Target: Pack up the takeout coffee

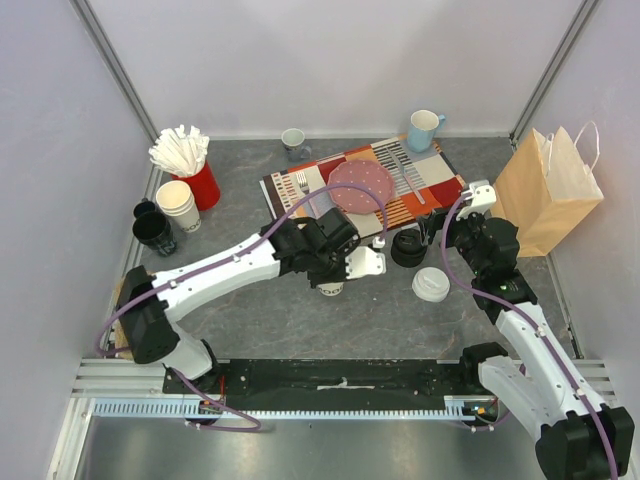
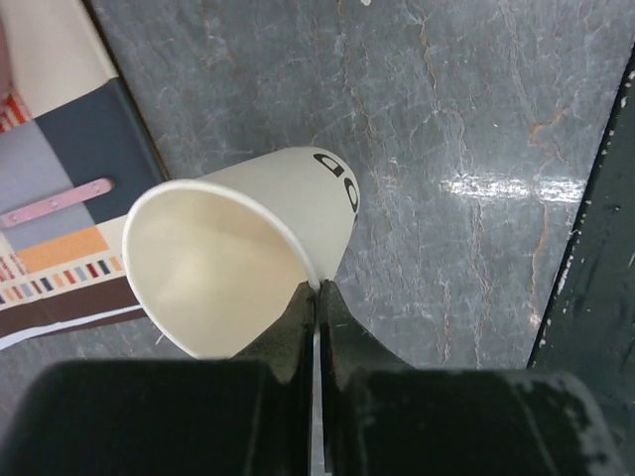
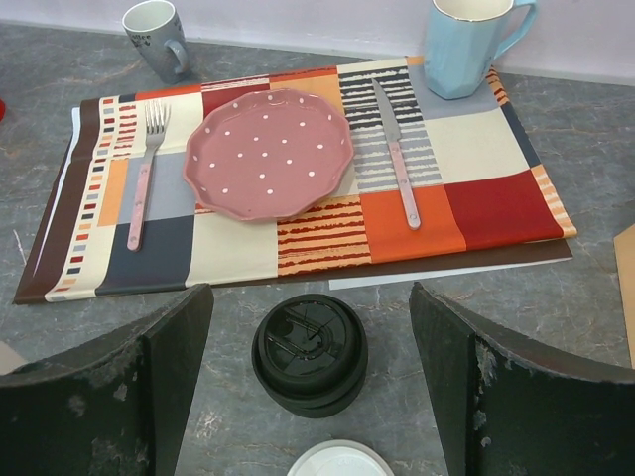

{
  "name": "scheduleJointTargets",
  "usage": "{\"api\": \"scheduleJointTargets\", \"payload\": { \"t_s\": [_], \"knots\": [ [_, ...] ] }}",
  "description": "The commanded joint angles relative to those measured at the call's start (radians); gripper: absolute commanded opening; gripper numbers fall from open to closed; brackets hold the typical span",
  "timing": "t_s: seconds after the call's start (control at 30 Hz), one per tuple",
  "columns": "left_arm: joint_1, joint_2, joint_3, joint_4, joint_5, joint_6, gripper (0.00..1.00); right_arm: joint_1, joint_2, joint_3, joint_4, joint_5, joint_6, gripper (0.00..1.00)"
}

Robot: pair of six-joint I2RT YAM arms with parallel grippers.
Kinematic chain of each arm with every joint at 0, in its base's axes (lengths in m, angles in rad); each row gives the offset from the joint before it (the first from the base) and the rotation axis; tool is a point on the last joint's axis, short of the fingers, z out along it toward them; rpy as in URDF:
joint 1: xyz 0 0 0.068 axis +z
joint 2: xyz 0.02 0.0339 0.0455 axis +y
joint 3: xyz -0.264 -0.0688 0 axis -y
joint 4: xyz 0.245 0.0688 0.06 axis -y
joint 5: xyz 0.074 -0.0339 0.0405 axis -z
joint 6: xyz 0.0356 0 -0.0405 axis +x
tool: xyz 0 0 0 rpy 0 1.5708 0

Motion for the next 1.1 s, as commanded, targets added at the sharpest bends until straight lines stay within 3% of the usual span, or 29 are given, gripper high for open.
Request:
{"api": "scheduleJointTargets", "payload": {
  "t_s": [0.0, 0.27, 0.37, 0.4, 0.67, 0.77, 0.8, 0.9, 1.07],
  "knots": [
    [-0.027, 0.048, -0.057, 0.126, -0.03, 0.007, 0.02, 0.003, -0.021, 0.033, 0.003, 0.014, -0.015, 0.89],
    [-0.027, 0.048, -0.123, 0.164, -0.012, 0.011, 0.03, 0.005, -0.021, 0.03, 0.006, 0.002, -0.015, 0.89],
    [-0.027, 0.023, -0.108, 0.152, -0.01, -0.001, 0.44, 0.005, -0.012, 0.033, 0.006, -0.004, -0.017, 0.89],
    [-0.027, 0.013, -0.103, 0.146, -0.003, -0.006, 0.99, 0.005, -0.012, 0.033, 0.006, -0.007, -0.015, 0.89],
    [0.018, -0.159, -0.054, 0.092, 0.01, -0.061, 1.0, 0.005, -0.026, 0.03, -0.003, -0.023, -0.015, 0.89],
    [0.191, -0.214, -0.042, 0.068, 0.034, -0.098, 1.0, 0.005, -0.034, 0.027, 0.0, -0.026, -0.015, 0.89],
    [0.296, -0.225, -0.039, 0.061, -0.007, -0.127, 1.0, 0.005, -0.032, 0.027, 0.002, -0.03, -0.014, 0.89],
    [0.477, -0.273, -0.019, -0.016, -0.106, -0.183, 0.97, 0.005, -0.023, 0.03, 0.0, -0.041, -0.014, 0.89],
    [0.76, -0.392, -0.091, -0.046, -0.153, -0.132, 0.93, 0.005, -0.014, 0.033, 0.005, -0.059, -0.003, 0.89]
  ]
}}
